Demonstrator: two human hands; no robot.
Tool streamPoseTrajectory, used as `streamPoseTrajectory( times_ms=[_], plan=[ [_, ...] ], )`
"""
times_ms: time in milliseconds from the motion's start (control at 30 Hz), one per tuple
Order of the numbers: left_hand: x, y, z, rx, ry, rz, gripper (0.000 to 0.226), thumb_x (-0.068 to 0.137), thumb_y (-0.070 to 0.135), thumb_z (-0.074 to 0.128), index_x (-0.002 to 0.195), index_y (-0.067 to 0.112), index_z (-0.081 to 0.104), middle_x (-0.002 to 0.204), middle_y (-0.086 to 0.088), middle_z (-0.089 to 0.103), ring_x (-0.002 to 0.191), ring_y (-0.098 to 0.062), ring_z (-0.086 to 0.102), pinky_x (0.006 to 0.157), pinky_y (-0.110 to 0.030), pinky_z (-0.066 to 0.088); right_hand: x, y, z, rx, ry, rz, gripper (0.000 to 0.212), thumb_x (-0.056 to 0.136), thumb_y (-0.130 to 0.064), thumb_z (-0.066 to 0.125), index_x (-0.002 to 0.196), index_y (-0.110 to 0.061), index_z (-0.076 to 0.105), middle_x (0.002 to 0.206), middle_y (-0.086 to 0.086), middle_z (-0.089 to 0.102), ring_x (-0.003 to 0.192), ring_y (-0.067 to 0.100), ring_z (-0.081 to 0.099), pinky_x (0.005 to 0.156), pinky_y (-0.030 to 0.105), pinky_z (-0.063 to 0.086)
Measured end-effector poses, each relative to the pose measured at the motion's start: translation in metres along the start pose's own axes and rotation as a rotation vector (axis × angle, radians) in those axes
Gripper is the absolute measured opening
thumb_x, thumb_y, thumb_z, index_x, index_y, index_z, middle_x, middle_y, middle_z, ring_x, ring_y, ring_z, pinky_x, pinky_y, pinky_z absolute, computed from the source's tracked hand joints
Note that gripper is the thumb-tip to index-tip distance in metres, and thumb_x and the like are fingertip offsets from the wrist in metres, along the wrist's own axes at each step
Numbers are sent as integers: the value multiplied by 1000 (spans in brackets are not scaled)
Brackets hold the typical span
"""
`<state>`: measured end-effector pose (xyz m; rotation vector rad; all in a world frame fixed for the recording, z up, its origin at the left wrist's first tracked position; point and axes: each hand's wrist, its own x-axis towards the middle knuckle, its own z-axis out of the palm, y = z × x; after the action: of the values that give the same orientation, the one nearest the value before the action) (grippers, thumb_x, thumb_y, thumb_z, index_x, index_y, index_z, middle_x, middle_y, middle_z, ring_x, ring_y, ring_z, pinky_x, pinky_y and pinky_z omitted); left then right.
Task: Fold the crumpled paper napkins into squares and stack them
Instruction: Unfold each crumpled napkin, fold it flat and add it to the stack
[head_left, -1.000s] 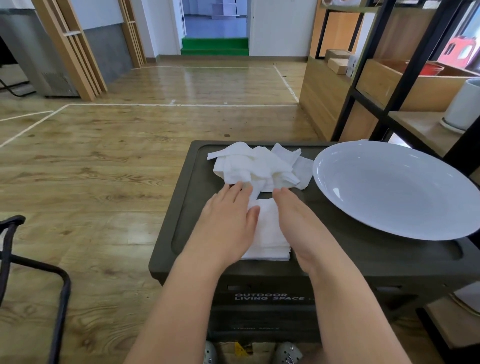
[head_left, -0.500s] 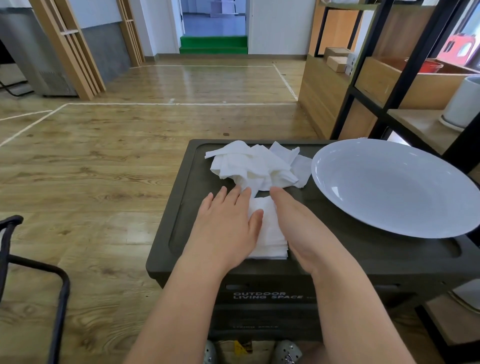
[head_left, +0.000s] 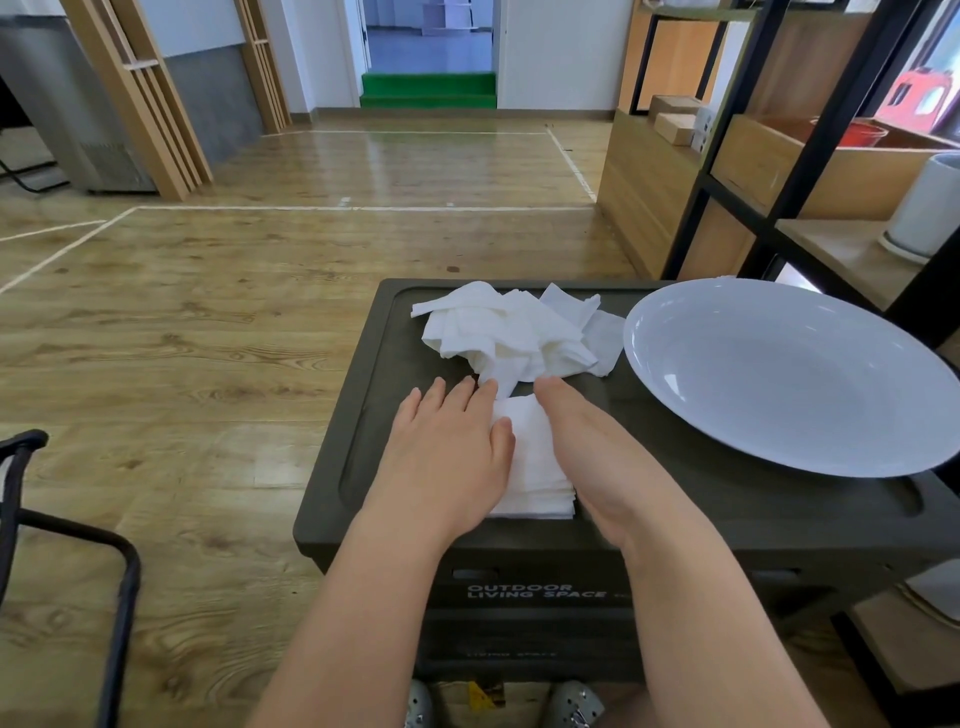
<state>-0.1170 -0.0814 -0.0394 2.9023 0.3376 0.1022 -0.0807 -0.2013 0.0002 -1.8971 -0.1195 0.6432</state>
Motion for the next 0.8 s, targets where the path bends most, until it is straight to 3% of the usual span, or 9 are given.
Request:
streamPoseTrajectory(
  times_ms=[100, 167, 233, 300, 400, 533, 633, 800],
  plan=[
    [1, -2, -3, -20, 45, 10, 50, 101, 36, 20, 150, 25, 22, 156, 4, 26, 145, -18, 19, 118, -35, 9, 4, 5, -1, -55, 100, -107, 46, 100, -38, 36, 145, -30, 33, 149, -12, 35, 134, 10, 35, 97, 26, 30],
    [4, -5, -9, -57, 176, 22, 44, 100, 31, 29, 142, 23, 40, 142, 5, 47, 130, -15, 41, 109, -31, 27, 8, 10, -3, -131, 224, -201, 35, 97, -31, 47, 133, -29, 48, 134, -9, 51, 113, 5, 48, 84, 18, 35],
    [10, -10, -16, -114, 320, -16, 33, 98, 26, 38, 126, 22, 56, 120, 5, 61, 108, -14, 54, 89, -28, 39, 12, 14, -4, -237, 322, -275, 24, 94, -24, 53, 117, -29, 58, 114, -11, 60, 93, -1, 51, 70, 8, 35],
    [18, -18, -22, -150, 406, -84, 26, 97, 22, 41, 112, 20, 63, 105, 4, 64, 95, -15, 55, 76, -27, 41, 15, 16, -5, -326, 357, -320, 20, 94, -22, 55, 111, -28, 62, 102, -15, 59, 87, -2, 52, 68, 5, 32],
    [29, -23, -25, -154, 470, -130, 20, 95, 19, 45, 99, 17, 65, 93, 3, 62, 88, -18, 52, 68, -29, 39, 19, 17, -6, -407, 342, -324, 19, 94, -24, 55, 111, -29, 62, 97, -18, 57, 83, -3, 51, 64, 3, 32],
    [45, -25, -29, -141, 455, -167, 14, 92, 19, 49, 93, 17, 62, 90, 2, 60, 83, -19, 53, 63, -33, 43, 24, 19, -10, -395, 305, -293, 19, 95, -27, 54, 111, -31, 61, 92, -22, 53, 75, -9, 49, 57, 2, 29],
    [71, -36, -43, -136, 469, -208, 15, 91, 18, 49, 98, 18, 62, 96, -1, 62, 85, -22, 56, 69, -38, 50, 27, 19, -11, -373, 290, -296, 18, 95, -28, 53, 111, -32, 61, 89, -23, 51, 74, -13, 46, 56, 2, 30],
    [129, -44, -43, -13, 103, -148, 39, 89, 17, 51, 128, 17, 53, 122, -6, 57, 107, -26, 54, 84, -36, 47, 37, 17, -14, -357, 268, -306, 20, 95, -31, 53, 113, -35, 60, 88, -26, 49, 72, -14, 45, 55, 2, 30]
  ],
)
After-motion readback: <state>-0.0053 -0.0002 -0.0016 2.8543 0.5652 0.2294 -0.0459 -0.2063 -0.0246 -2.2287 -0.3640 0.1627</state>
